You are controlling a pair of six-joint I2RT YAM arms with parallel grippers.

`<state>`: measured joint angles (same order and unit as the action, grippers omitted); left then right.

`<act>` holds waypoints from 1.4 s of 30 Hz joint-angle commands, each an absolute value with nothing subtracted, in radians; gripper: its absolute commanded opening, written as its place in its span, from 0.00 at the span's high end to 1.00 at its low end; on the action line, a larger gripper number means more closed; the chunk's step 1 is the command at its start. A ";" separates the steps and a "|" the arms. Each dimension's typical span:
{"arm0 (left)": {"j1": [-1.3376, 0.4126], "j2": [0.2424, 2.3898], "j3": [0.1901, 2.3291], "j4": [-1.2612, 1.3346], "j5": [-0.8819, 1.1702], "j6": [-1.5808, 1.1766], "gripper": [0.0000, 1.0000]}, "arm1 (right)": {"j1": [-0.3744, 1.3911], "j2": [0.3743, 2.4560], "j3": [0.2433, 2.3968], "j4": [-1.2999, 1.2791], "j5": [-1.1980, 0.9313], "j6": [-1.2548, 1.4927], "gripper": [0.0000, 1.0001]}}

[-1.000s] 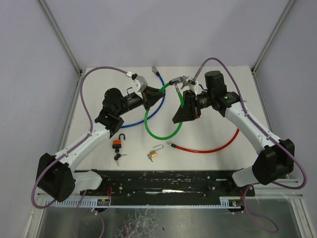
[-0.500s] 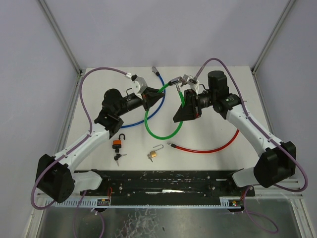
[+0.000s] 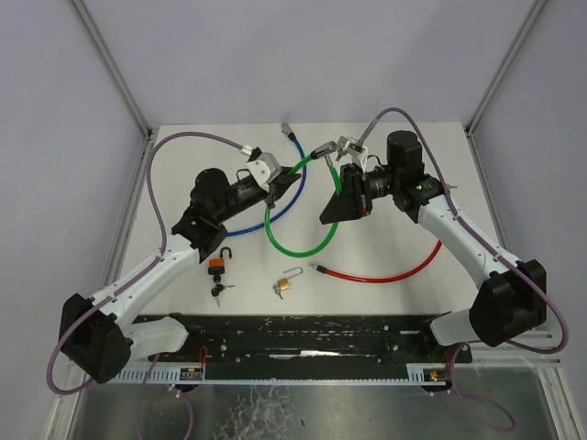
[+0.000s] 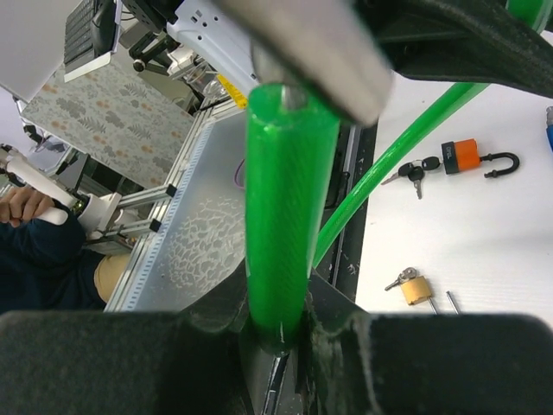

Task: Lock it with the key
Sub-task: Lock the lock.

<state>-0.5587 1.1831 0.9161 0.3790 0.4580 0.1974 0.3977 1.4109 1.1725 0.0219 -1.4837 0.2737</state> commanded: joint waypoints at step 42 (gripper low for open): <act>-0.719 1.184 1.058 -0.180 0.390 0.782 1.00 | 0.352 1.373 1.283 -0.251 -1.472 -0.026 0.98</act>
